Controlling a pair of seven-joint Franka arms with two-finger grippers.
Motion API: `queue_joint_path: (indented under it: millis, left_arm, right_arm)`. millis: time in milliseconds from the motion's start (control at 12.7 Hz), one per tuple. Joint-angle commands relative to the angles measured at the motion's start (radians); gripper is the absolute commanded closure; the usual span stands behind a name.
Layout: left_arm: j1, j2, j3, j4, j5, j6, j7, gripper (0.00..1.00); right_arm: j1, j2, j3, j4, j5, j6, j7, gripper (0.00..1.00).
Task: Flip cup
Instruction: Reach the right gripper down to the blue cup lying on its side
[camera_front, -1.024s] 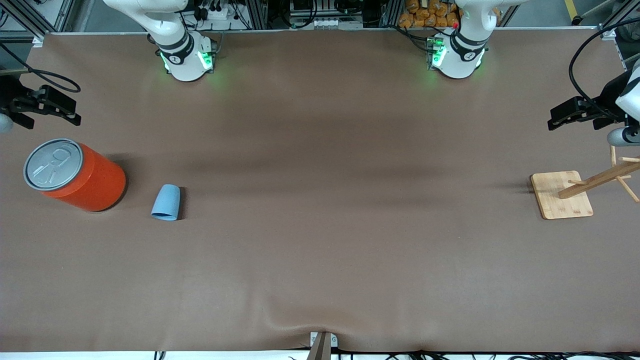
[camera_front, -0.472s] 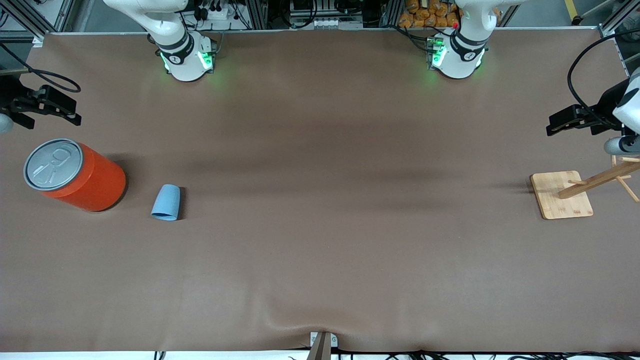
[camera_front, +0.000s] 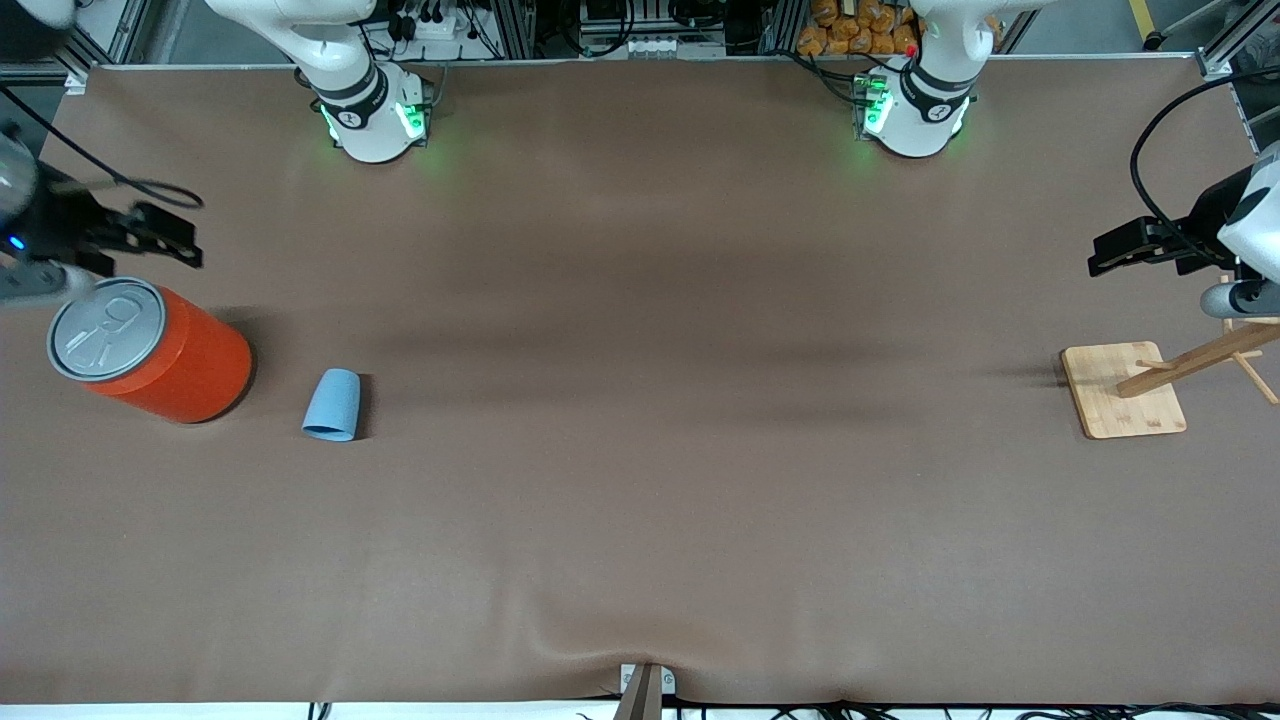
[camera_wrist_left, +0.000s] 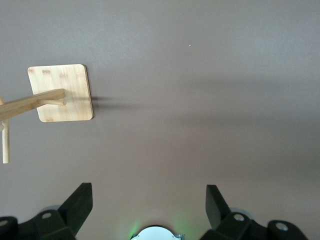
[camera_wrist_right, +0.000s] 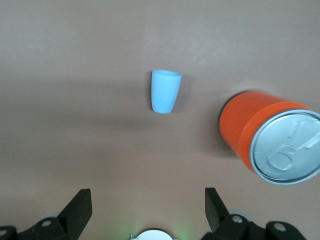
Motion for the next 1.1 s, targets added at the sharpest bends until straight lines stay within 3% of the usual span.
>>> queue_joint_path:
  millis: [0,472,1024]
  left_arm:
    - [0.005,-0.003,-0.004,-0.001,-0.005,0.005,-0.002,0.00]
    - [0.008,0.008,-0.004,-0.001,-0.005,0.007,-0.002,0.00]
    - [-0.006,0.009,-0.019,-0.003,-0.006,0.005,-0.013,0.00]
  right_arm:
    - [0.000,0.096,-0.001,0.025,0.004,0.005,-0.008,0.00]
    - [-0.008,0.220,-0.002,-0.011,0.007,0.093,-0.019,0.00]
    - [-0.032,0.223,-0.004,-0.316,0.010,0.458,-0.018,0.00]
